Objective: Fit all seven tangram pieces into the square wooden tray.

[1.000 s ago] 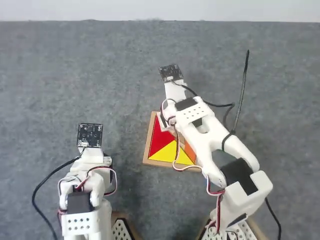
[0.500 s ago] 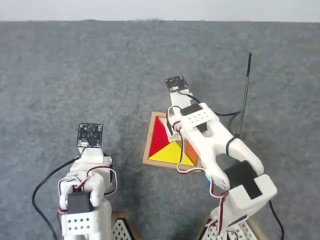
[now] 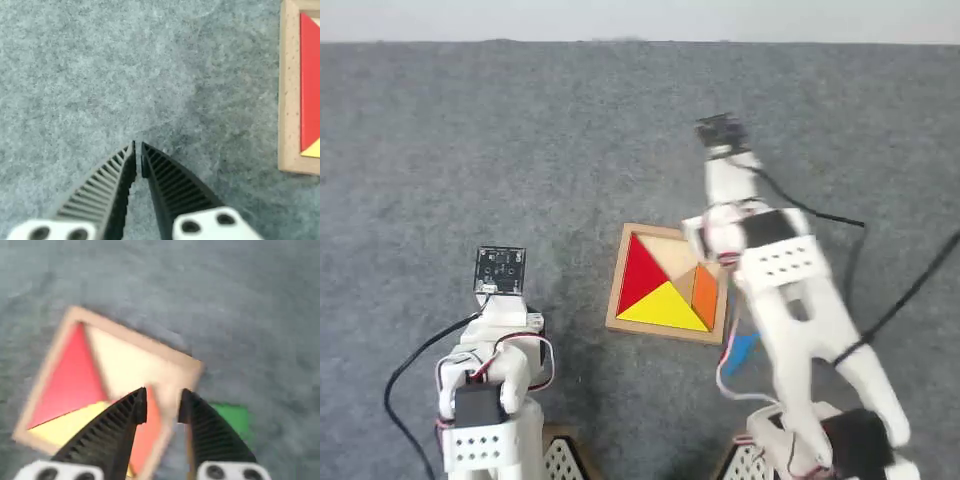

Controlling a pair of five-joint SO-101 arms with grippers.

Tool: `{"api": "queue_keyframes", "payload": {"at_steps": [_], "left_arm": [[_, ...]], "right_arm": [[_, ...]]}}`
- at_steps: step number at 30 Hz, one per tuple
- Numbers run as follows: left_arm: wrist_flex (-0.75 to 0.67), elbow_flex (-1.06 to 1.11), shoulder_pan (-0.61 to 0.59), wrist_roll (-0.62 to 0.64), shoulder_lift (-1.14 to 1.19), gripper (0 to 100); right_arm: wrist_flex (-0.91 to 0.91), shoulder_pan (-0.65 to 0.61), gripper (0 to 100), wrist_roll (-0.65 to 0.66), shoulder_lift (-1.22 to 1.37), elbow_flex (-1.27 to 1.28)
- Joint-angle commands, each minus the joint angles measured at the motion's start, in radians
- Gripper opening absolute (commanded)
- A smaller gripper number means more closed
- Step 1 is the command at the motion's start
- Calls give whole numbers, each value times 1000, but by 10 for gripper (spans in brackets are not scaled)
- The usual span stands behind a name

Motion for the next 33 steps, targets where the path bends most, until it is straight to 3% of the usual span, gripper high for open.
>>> {"api": "queue_keyframes", "payload": {"at_steps": [1,7,11,17,33], "left_arm": [[3,-13,-5,17,-18,18],[3,-13,-5,17,-18,18],[3,-13,-5,17,-18,18],[3,-13,-5,17,-18,18],[3,-13,-5,17,-18,18]], "right_arm": [[13,142,129,41,44,-9],[-44,185,129,84,182,-12],[-85,102,126,135,183,-14],[-151,-30,126,100,188,-11],[-154,-68,125,98,390,0]]}}
